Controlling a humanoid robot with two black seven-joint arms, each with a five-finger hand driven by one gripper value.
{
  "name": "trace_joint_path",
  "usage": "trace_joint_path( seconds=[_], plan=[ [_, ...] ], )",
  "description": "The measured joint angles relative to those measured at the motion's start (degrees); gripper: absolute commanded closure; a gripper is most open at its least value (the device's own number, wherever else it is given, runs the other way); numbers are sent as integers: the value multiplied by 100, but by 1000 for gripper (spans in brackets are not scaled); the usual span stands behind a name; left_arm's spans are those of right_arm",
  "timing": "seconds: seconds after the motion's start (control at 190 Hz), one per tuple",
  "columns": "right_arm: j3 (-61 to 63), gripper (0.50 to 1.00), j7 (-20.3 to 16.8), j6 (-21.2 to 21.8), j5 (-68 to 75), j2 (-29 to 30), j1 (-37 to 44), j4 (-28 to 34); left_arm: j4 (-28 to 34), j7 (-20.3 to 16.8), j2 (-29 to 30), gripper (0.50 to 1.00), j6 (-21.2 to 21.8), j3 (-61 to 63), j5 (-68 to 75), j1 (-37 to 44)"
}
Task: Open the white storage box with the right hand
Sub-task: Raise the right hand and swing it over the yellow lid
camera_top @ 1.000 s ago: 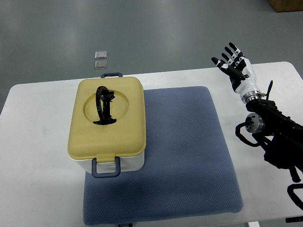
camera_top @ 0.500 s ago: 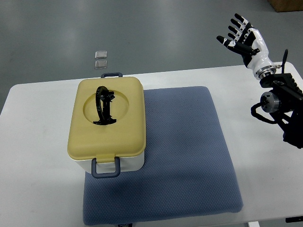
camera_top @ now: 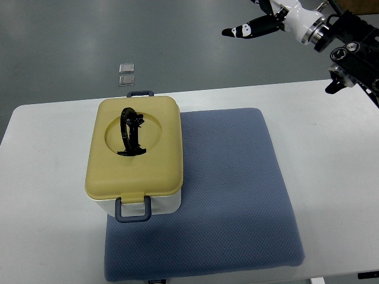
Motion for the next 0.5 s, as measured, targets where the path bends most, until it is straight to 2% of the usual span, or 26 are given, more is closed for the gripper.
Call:
trace_joint_path(
  seconds=[0.1,0.305,0.5],
  plan=[
    [-31,587,18,513,-576,-109,316,390,0,1,0,500,0,0,0,-1],
    [-57,587,102,1198,-1722,-119,935,1062,0,1,0,500,0,0,0,0],
    [-585,587,123,1333,-2709,-39,1432,1373,0,2,0,500,-2,0,0,-1]
  ],
)
